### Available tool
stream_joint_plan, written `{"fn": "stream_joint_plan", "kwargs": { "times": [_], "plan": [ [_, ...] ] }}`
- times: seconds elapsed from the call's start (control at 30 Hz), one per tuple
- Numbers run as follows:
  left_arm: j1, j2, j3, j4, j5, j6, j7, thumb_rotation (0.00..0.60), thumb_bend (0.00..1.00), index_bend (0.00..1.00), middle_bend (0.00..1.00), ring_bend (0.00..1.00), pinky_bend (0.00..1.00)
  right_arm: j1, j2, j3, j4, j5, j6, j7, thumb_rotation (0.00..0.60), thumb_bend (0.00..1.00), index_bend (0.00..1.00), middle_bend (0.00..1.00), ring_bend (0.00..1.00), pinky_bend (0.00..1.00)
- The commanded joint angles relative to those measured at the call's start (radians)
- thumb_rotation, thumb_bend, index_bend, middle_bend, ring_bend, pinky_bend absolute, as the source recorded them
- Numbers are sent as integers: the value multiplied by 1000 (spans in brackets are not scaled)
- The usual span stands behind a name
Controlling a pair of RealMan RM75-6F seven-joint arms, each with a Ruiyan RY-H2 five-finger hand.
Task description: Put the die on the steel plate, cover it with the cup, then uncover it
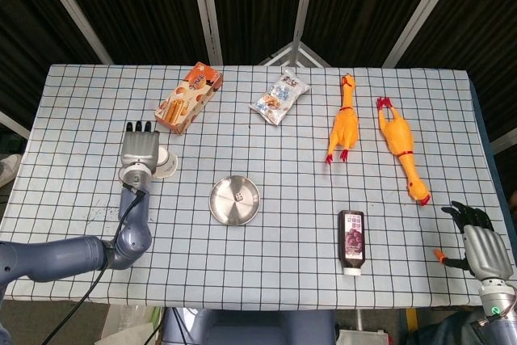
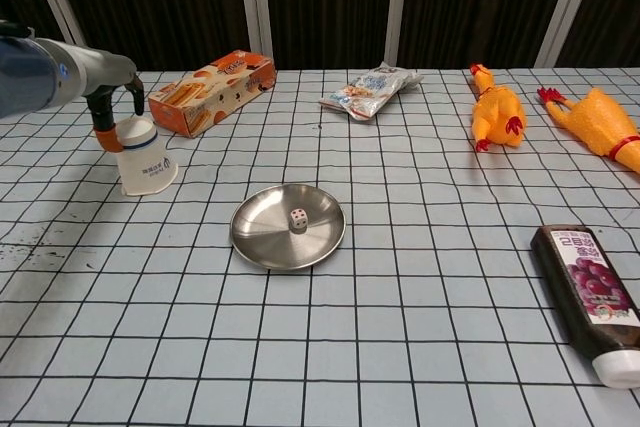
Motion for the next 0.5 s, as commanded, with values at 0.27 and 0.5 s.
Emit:
{"fn": "stream_joint_plan", "kwargs": {
  "times": [0.27, 0.5],
  "plan": [
    [5, 0, 3, 2, 29, -8, -21, 600, 382, 258, 50, 0, 0, 3, 0, -1, 0, 4, -8, -2, 600, 231, 209, 108, 96, 0],
    [20, -2, 8, 9, 86, -33, -74, 600, 383, 289, 66, 0, 0, 5, 0, -2, -1, 6, -13, -3, 600, 231, 209, 108, 96, 0]
  ]
}}
